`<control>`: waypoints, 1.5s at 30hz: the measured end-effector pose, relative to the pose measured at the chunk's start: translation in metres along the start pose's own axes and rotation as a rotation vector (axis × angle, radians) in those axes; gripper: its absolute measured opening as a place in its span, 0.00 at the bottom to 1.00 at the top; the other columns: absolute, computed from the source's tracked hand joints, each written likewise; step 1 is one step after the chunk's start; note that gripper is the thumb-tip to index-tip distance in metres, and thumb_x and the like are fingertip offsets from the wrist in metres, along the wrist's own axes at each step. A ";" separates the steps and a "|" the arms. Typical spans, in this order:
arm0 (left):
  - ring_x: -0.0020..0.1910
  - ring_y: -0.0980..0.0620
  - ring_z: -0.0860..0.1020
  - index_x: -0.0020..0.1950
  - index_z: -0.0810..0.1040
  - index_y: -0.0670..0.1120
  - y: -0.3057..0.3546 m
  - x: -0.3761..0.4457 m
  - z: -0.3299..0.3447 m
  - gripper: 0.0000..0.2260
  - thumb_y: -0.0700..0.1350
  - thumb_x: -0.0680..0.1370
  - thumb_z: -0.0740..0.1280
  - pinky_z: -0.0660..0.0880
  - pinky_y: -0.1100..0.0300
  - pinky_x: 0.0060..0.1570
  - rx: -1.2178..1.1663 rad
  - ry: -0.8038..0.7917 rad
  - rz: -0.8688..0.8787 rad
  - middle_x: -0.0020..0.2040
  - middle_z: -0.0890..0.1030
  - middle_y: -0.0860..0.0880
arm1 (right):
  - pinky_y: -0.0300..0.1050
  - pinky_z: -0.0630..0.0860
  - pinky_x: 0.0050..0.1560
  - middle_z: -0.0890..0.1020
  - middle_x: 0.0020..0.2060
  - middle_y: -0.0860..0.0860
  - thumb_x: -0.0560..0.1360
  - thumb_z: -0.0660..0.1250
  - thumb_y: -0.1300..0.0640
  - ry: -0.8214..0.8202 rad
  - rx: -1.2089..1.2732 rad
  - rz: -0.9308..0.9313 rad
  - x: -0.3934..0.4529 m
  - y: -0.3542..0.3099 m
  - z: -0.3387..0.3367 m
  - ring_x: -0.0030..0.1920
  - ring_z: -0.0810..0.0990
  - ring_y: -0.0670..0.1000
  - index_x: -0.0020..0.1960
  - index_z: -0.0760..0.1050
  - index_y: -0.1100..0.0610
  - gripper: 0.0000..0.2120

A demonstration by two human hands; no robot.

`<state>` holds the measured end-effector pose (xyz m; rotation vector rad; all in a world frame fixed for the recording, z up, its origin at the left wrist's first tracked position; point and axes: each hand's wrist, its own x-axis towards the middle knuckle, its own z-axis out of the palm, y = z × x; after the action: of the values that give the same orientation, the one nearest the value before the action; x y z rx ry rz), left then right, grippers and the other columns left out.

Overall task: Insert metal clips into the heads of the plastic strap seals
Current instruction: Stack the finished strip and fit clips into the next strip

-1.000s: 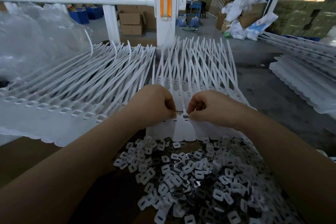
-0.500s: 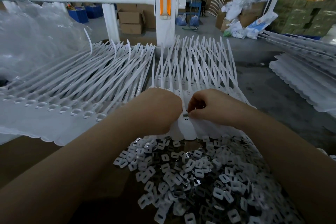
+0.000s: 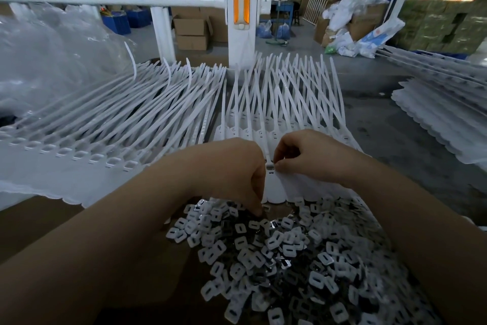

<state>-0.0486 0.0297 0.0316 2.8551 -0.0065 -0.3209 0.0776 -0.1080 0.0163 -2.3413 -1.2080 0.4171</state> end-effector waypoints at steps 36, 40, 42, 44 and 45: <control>0.30 0.54 0.76 0.36 0.80 0.47 0.013 0.004 0.015 0.15 0.59 0.68 0.69 0.69 0.64 0.26 0.273 -0.024 0.092 0.32 0.79 0.51 | 0.36 0.72 0.40 0.80 0.43 0.43 0.75 0.70 0.53 -0.004 -0.036 -0.025 -0.001 -0.004 0.000 0.43 0.78 0.41 0.45 0.79 0.48 0.01; 0.33 0.53 0.79 0.40 0.83 0.46 0.007 0.004 0.010 0.15 0.57 0.72 0.67 0.74 0.63 0.29 0.189 -0.022 0.083 0.36 0.82 0.49 | 0.37 0.75 0.42 0.81 0.43 0.43 0.75 0.71 0.53 -0.012 -0.036 -0.024 0.000 -0.005 -0.001 0.44 0.78 0.41 0.45 0.79 0.48 0.01; 0.37 0.53 0.82 0.44 0.84 0.45 0.002 0.002 0.002 0.12 0.52 0.75 0.67 0.80 0.62 0.35 0.012 -0.023 0.062 0.39 0.84 0.49 | 0.39 0.77 0.43 0.82 0.42 0.44 0.74 0.71 0.53 -0.004 0.016 -0.026 0.000 -0.005 -0.003 0.42 0.81 0.41 0.46 0.80 0.49 0.01; 0.35 0.57 0.83 0.46 0.84 0.45 -0.004 -0.003 -0.007 0.08 0.49 0.77 0.68 0.77 0.69 0.31 -0.301 0.006 0.003 0.39 0.85 0.51 | 0.37 0.76 0.40 0.84 0.39 0.44 0.74 0.71 0.55 0.023 0.133 -0.038 -0.001 -0.004 -0.006 0.38 0.82 0.40 0.45 0.81 0.50 0.01; 0.34 0.59 0.82 0.46 0.84 0.46 -0.007 -0.005 -0.011 0.07 0.48 0.77 0.69 0.74 0.72 0.30 -0.430 0.038 -0.027 0.39 0.85 0.53 | 0.35 0.75 0.37 0.84 0.37 0.44 0.74 0.71 0.56 0.036 0.200 -0.045 -0.001 -0.004 -0.007 0.36 0.81 0.39 0.44 0.81 0.49 0.02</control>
<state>-0.0510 0.0398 0.0409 2.4350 0.0971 -0.2396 0.0773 -0.1080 0.0242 -2.1397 -1.1450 0.4566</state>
